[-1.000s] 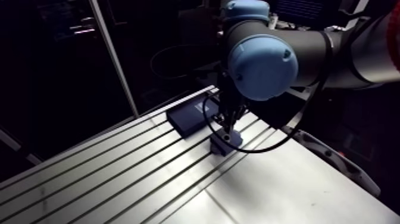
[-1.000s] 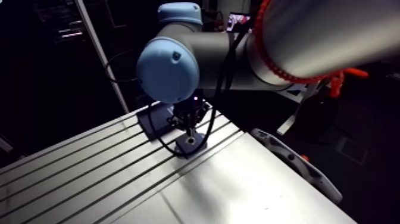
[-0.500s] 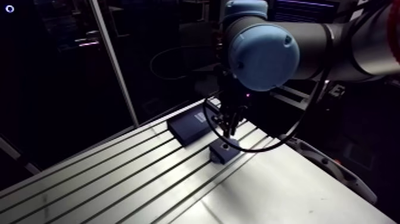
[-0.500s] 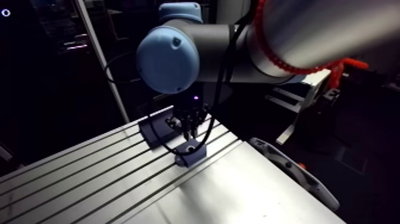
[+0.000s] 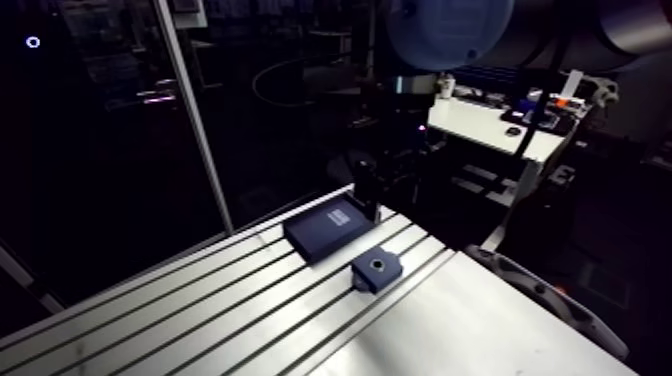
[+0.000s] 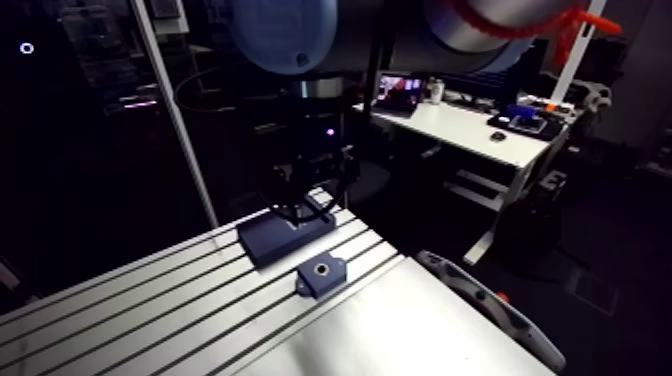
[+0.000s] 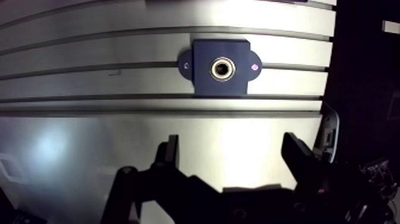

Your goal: Pick up the bearing and press it into the housing until flush.

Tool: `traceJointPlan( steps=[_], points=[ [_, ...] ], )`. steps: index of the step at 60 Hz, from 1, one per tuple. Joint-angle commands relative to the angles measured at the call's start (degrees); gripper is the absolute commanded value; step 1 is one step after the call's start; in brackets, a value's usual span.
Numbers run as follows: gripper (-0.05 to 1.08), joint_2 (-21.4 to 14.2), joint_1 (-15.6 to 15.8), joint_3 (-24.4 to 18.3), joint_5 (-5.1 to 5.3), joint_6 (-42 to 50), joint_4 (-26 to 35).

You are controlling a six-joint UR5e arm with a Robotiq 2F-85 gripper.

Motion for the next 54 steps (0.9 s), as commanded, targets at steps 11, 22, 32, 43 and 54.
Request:
traceJointPlan(
  steps=[11, 22, 32, 43, 54],
  points=[
    [0.00, -2.9, 0.5, -8.6, -0.61, 4.2, 9.7],
    [0.00, -3.1, 6.0, -11.0, -0.60, 9.6, 11.3],
    [0.00, -2.9, 10.8, -13.5, -0.60, 13.8, 12.8],
    [0.00, -3.1, 15.2, -15.7, -0.52, 18.5, 14.9],
    [0.00, -3.2, 21.8, -16.7, -0.27, 23.3, 15.3]
  ],
)
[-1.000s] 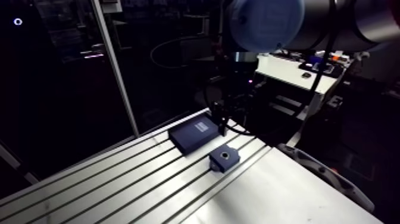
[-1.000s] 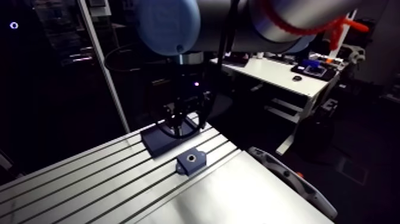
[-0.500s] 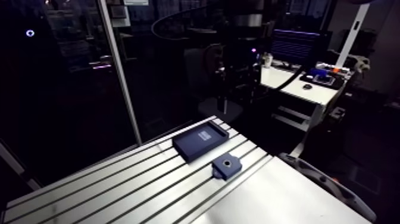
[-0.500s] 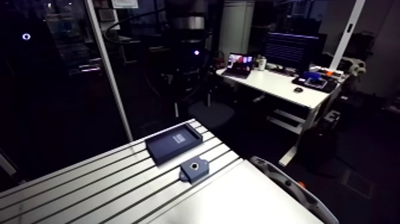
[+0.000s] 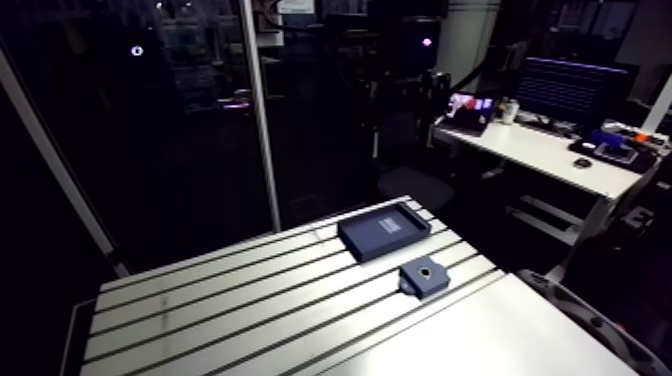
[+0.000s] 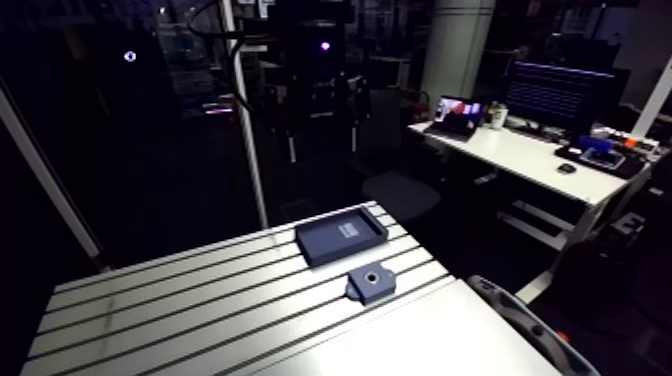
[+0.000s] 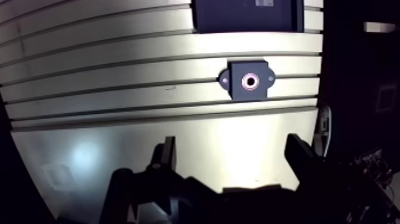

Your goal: Pick up the bearing and press it into the housing until flush.

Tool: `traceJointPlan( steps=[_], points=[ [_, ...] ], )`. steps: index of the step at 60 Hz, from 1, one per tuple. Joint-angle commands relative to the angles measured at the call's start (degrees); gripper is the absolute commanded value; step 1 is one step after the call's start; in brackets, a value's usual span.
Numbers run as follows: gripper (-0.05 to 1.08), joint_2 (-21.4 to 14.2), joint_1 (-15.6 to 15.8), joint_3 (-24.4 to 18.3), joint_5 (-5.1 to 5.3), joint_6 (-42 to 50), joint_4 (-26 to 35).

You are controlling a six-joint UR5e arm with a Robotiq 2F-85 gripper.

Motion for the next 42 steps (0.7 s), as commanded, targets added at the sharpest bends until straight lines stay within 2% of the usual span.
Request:
traceJointPlan(
  steps=[1, 6, 12, 15, 16, 17, 18, 19, 20, 21, 22, 23, 27, 35, 42],
  points=[
    [0.00, -0.2, 9.9, -2.8, 0.30, 8.3, 2.1],
    [0.00, -0.2, 11.8, -3.3, 1.33, 9.7, 2.2],
    [0.00, -0.2, 13.0, -3.6, 1.88, 9.9, 2.5],
    [0.00, -0.3, 13.6, -3.5, 2.97, 10.1, 2.5],
    [0.00, -0.3, 13.6, -3.5, 2.97, 10.1, 2.5],
    [0.00, -0.6, 13.7, -3.5, 3.57, 10.2, 2.4],
    [0.00, -0.6, 13.7, -3.5, 3.57, 10.2, 2.4],
    [0.01, -0.9, 13.8, -3.3, 4.41, 10.3, 2.4],
    [0.01, -0.9, 13.8, -3.3, 4.41, 10.3, 2.4],
    [0.01, -1.2, 13.8, -3.2, 5.13, 10.6, 2.3],
    [0.01, -1.2, 13.8, -3.2, 5.13, 10.6, 2.3],
    [0.01, -1.3, 13.8, -3.1, 5.69, 11.0, 2.3],
    [0.01, -1.3, 13.9, -3.0, 5.87, 11.0, 2.3],
    [0.01, -1.4, 14.1, -3.0, 5.02, 11.1, 2.1],
    [0.01, -1.5, 14.0, -3.0, 4.90, 11.0, 2.1]
  ],
)
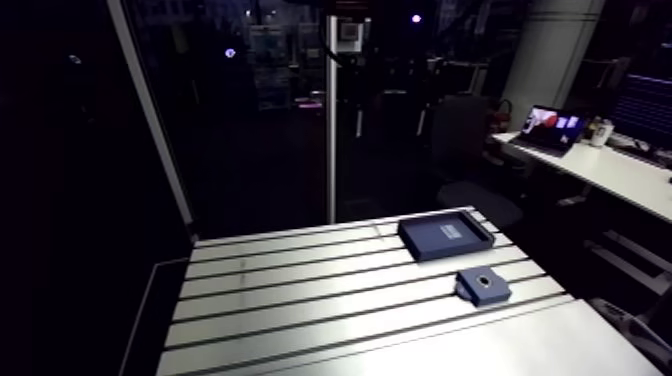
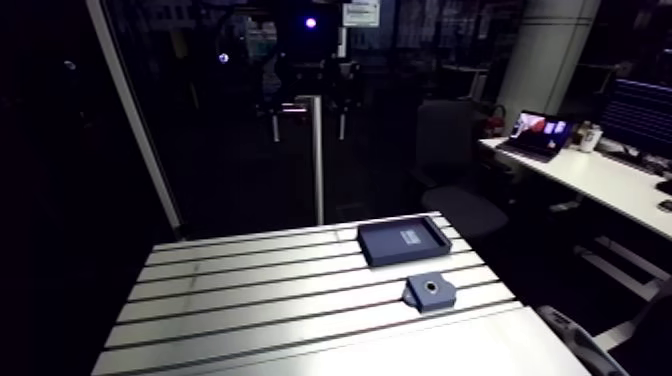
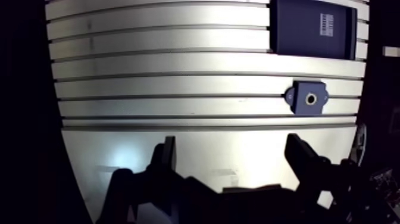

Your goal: Pick up the bearing and press it into the housing until flush.

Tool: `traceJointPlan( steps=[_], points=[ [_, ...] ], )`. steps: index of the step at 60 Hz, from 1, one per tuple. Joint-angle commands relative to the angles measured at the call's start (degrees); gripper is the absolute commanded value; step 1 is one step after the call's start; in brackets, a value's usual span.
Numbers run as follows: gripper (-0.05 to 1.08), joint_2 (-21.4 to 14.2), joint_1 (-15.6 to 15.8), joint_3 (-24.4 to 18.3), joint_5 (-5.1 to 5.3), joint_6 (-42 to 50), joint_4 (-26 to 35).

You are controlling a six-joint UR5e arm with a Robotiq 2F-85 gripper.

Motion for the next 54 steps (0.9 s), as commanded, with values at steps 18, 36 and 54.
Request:
traceJointPlan(
  steps=[18, 36, 54],
  points=[
    [0.01, -2.1, 0.9, 1.0, 0.40, 0.6, -0.1],
    [0.01, -2.1, 2.3, 1.2, 0.24, 0.7, -0.1],
    [0.01, -1.8, 3.0, 1.0, -0.81, 1.2, -0.4]
  ],
)
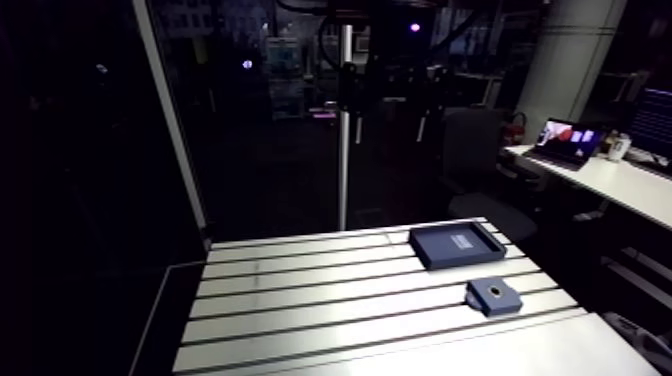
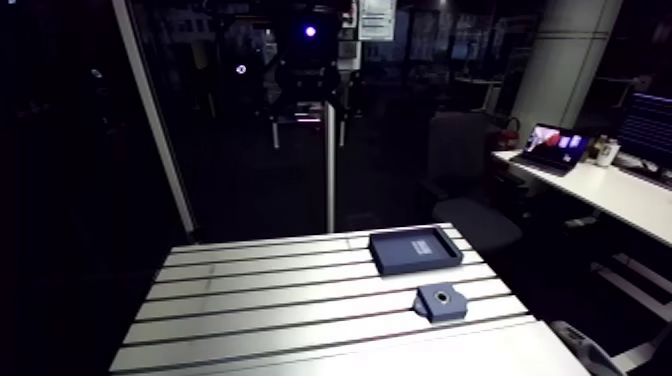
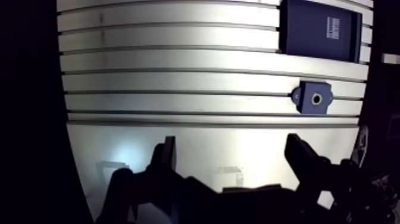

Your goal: Pick up the bearing and press it into the housing until flush.

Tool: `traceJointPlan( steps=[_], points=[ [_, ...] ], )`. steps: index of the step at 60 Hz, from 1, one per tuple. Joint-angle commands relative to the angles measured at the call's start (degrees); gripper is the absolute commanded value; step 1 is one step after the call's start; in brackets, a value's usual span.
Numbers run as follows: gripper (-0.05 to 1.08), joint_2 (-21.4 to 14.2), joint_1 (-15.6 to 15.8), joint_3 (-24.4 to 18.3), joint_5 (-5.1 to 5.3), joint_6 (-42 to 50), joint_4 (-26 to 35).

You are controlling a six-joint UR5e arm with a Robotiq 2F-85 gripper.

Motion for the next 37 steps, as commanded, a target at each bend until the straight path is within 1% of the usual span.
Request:
traceJointPlan(
  steps=[1, 37],
  points=[
    [0.01, 0.2, 0.5, 0.0, -0.60, 0.4, -0.2],
    [0.01, 0.8, 0.9, -0.3, -0.53, 0.4, -0.4]
  ],
)
